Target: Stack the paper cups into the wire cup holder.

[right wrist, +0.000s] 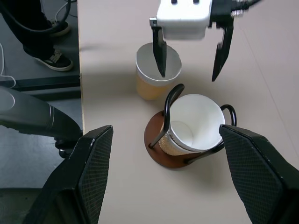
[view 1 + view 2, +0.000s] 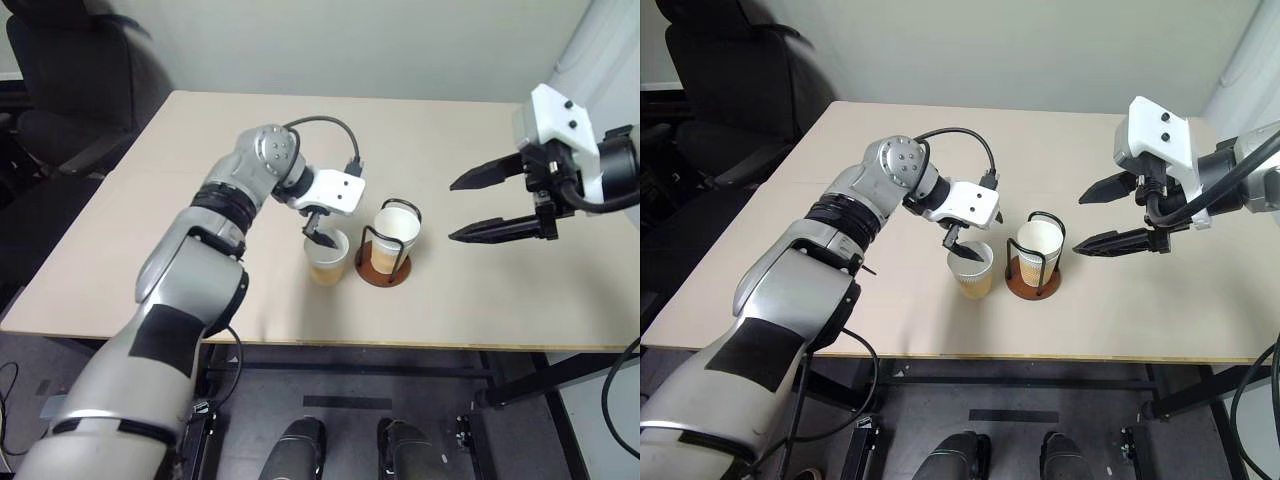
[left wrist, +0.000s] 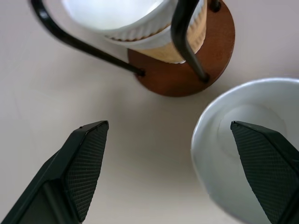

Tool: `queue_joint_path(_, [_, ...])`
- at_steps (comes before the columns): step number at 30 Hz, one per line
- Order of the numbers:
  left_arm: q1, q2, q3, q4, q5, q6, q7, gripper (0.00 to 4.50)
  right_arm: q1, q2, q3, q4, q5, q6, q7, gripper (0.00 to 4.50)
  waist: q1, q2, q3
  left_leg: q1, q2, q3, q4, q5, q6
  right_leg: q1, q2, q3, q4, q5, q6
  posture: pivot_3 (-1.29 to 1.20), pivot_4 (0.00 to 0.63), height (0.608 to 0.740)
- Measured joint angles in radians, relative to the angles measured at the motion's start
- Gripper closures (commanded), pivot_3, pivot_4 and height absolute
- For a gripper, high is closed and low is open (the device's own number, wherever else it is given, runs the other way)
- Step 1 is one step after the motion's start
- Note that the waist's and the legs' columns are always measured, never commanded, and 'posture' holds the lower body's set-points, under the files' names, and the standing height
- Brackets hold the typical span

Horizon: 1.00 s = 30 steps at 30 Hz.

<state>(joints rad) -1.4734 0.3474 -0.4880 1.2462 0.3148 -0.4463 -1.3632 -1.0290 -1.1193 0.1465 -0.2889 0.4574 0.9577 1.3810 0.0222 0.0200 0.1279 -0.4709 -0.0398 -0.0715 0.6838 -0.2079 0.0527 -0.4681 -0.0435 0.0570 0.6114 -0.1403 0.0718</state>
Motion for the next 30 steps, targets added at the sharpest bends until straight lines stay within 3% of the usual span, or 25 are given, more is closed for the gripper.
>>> queue_joint_path(6, [0.015, -0.044, 0.000, 0.039, 0.047, 0.025, 0.093, 0.00, 0.021, 0.020, 0.000, -0.003, 0.013, -0.010, -0.026, 0.84, 0.001, 0.000, 0.000, 0.000, 0.000, 0.000, 0.000, 0.001, 0.001, 0.001, 0.000, 0.000, 0.000, 0.002, 0.003, 0.00, 0.150, 0.740])
queue_joint_path(9, [0.040, -0.063, 0.000, 0.054, 0.072, 0.042, 0.138, 0.57, 0.034, 0.023, -0.001, -0.005, 0.020, -0.011, -0.038, 0.80, 0.000, 0.000, 0.000, 0.000, 0.000, 0.001, 0.001, 0.001, 0.001, 0.001, 0.000, 0.000, 0.000, 0.002, 0.004, 0.00, 0.150, 0.740])
queue_joint_path(20, [0.046, -0.023, 0.065, 0.071, 0.058, 0.083, 0.034, 4.49, 0.226, 0.006, -0.085, 0.089, 0.036, -0.044, -0.070, 0.80, 0.007, 0.000, 0.000, 0.001, 0.000, 0.001, 0.003, 0.002, 0.002, 0.003, 0.000, 0.000, 0.000, 0.004, 0.005, 0.00, 0.150, 0.740])
queue_joint_path(30, [-0.037, 0.065, 0.163, 0.071, -0.002, 0.143, -0.162, 4.49, 0.224, 0.005, -0.091, 0.222, 0.018, -0.130, -0.065, 0.80, 0.006, 0.000, 0.000, 0.000, 0.000, 0.001, 0.003, 0.005, 0.004, 0.003, -0.001, 0.001, -0.002, 0.003, -0.001, 0.00, 0.150, 0.740])
